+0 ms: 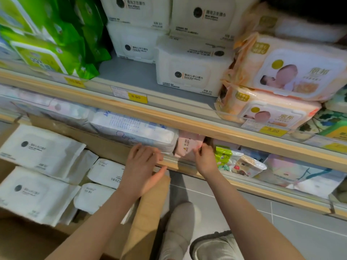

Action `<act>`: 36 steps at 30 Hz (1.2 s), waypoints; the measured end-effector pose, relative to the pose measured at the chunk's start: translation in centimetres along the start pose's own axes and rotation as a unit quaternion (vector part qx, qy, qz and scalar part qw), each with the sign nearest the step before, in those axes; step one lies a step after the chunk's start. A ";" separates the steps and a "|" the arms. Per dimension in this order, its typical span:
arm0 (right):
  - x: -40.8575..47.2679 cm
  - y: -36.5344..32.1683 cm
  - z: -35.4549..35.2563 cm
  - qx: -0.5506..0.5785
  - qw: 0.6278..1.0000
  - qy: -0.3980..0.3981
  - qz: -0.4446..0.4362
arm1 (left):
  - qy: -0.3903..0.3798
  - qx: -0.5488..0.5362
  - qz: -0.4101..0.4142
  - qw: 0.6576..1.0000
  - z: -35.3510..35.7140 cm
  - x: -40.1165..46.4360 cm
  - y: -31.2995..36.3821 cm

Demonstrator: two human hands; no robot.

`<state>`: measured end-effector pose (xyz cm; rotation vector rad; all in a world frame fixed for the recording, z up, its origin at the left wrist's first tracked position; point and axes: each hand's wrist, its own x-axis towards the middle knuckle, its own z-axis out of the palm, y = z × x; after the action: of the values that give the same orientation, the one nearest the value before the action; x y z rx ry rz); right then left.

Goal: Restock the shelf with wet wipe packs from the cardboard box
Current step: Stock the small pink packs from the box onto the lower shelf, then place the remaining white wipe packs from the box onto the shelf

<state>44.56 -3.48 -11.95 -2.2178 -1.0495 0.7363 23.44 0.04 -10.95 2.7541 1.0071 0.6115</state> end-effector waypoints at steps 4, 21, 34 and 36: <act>1.8 0.2 1.8 -0.037 0.997 0.012 0.073 | -0.036 0.020 0.029 0.999 1.1 0.2 -2.4; 0.6 1.4 3.4 -0.027 0.995 0.063 0.072 | 0.008 -0.021 0.009 1.000 2.4 0.5 -2.4; -4.5 -2.5 -1.0 -0.053 0.996 0.047 -0.060 | 0.016 -0.090 -0.044 0.995 -3.8 -1.1 -2.7; -5.9 -5.5 -1.5 -0.067 0.991 0.036 -0.108 | 0.032 -0.075 -0.067 0.994 -5.8 -2.9 -4.2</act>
<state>39.72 -5.74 -5.78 -2.1783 -1.3097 0.5001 16.55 1.35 -7.72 2.5301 1.1003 0.7273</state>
